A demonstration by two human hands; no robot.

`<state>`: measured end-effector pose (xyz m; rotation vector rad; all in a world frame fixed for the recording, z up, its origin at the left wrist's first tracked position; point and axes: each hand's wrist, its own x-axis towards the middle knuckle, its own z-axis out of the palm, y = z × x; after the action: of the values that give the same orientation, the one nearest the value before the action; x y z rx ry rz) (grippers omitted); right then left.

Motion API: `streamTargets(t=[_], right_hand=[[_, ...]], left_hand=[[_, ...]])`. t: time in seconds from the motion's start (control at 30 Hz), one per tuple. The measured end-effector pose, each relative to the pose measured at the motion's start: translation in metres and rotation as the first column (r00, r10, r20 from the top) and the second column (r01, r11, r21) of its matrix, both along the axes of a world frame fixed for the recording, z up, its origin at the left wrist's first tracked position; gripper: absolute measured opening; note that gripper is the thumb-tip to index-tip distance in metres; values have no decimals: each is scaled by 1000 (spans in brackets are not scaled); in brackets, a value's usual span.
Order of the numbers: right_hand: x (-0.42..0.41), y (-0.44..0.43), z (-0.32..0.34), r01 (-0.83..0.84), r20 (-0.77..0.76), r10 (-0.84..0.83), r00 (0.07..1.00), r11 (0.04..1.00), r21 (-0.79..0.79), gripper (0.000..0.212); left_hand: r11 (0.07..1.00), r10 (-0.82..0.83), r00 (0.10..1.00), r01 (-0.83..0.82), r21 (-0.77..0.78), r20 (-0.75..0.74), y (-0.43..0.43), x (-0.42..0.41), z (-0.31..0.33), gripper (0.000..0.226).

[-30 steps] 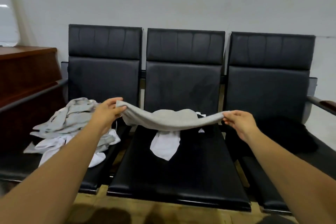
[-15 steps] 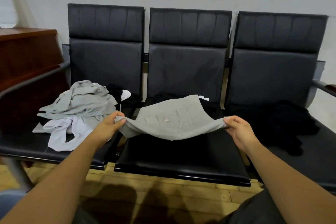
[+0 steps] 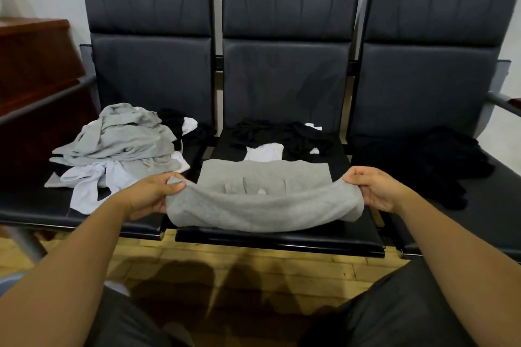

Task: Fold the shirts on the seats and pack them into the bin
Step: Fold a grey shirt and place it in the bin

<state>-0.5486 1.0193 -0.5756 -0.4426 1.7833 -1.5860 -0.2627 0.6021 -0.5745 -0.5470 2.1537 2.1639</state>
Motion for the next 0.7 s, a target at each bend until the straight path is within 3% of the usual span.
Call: streamTargets(t=[0.13,0.2,0.3,0.37,0.63,0.7], right_hand=[[2,-3,1,13,-32,-11,999,999,53,11],[-1,-6,1,39,-40,-37,999,998,48,11],[-16,-16,5,142,-63,-141,988,990,1,9],[-30,-27,9,249,-81,-250,965,968,-30,5],[-89,-75,-25,439,-125,-433,893,898,27,6],[-102,-84,-46,501,-160,-486,859,863,67,12]], left_hand=[[1000,26,999,-26,-6,46,3,0,-5,101],[996,77,997,-76,-52,17,3,-7,-8,81],[970,226,972,-231,-82,-65,-4,-29,-9,30],[942,303,947,-314,-120,-103,-9,-48,-6,19],[868,441,885,-462,-181,-148,-38,-133,-14,16],[846,489,866,-500,-185,-104,-51,-154,-36,35]])
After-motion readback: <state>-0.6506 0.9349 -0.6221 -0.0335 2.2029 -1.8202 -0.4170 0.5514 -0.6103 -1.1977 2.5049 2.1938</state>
